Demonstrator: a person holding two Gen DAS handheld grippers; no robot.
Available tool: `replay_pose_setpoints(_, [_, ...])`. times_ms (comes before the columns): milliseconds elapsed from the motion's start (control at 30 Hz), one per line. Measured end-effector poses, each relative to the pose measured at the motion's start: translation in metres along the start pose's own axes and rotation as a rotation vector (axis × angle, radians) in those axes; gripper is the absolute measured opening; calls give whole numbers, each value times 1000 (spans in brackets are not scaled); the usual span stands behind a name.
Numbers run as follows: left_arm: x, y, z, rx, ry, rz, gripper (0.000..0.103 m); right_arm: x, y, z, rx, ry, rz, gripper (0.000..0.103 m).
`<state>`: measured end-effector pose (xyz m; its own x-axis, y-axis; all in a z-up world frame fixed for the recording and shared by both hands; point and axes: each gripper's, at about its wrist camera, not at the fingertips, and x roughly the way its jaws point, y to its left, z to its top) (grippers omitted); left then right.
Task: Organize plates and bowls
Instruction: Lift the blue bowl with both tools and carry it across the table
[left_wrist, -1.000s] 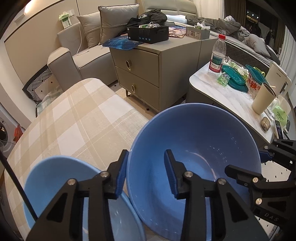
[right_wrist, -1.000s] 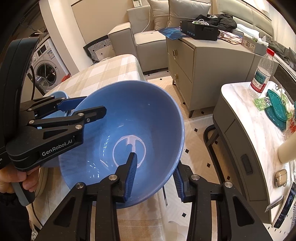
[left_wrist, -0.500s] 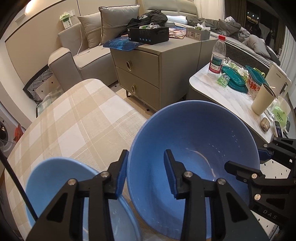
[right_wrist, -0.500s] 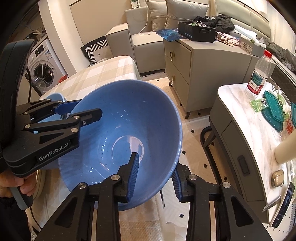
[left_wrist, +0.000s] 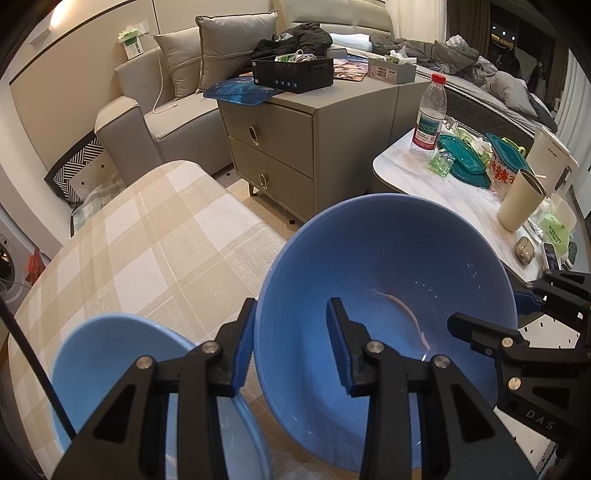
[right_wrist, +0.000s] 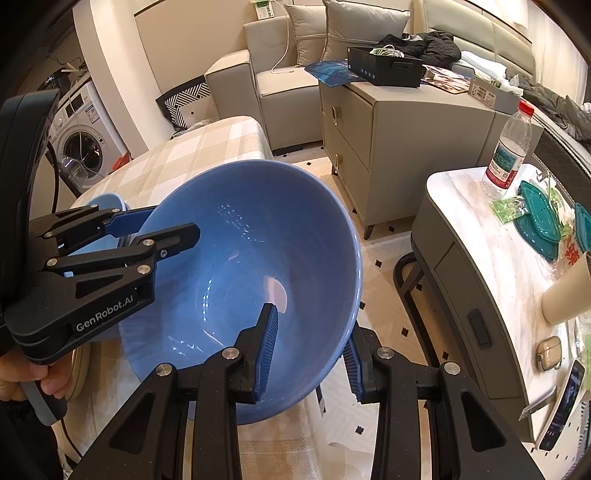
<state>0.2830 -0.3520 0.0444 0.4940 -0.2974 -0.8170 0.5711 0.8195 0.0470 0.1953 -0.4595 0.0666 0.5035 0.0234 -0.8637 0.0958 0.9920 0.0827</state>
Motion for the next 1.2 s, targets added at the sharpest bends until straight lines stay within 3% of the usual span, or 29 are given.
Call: replay_pose_setpoints(1200, [-77, 11, 8, -65, -131, 8, 36, -63, 25, 25, -61, -78, -60, 34])
